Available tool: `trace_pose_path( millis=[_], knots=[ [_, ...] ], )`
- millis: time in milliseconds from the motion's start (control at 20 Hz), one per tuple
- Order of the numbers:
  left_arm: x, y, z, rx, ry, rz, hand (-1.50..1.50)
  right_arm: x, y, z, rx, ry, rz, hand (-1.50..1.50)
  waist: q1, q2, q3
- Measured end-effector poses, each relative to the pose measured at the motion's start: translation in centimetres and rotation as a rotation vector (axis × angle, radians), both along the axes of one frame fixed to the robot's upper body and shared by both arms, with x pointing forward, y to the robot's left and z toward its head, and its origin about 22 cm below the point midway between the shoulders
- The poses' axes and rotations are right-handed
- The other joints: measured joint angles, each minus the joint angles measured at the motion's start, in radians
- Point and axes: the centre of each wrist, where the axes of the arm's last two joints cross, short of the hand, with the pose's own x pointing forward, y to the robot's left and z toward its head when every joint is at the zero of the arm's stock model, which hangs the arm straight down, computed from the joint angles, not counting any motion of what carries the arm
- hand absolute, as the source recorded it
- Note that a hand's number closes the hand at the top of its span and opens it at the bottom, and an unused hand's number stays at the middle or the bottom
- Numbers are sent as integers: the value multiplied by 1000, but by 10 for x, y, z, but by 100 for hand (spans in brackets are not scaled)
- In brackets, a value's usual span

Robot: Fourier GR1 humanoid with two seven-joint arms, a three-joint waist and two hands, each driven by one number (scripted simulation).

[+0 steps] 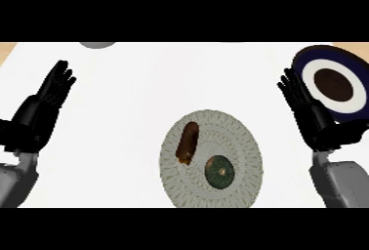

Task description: Pick the squash from the placemat and place it in the plate

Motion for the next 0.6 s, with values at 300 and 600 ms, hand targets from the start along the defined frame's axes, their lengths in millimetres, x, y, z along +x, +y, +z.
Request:
trace_pose_path(
  millis=[300,600],
  knots=[
    [-4,7,-29,-12,126,80,0,11,25,7,16,-37,275,150,-4,-16,30],
    [-12,2,-54,-49,246,115,0,-2,6,-12,-126,-215,149,-150,-21,-22,34]
  ],
)
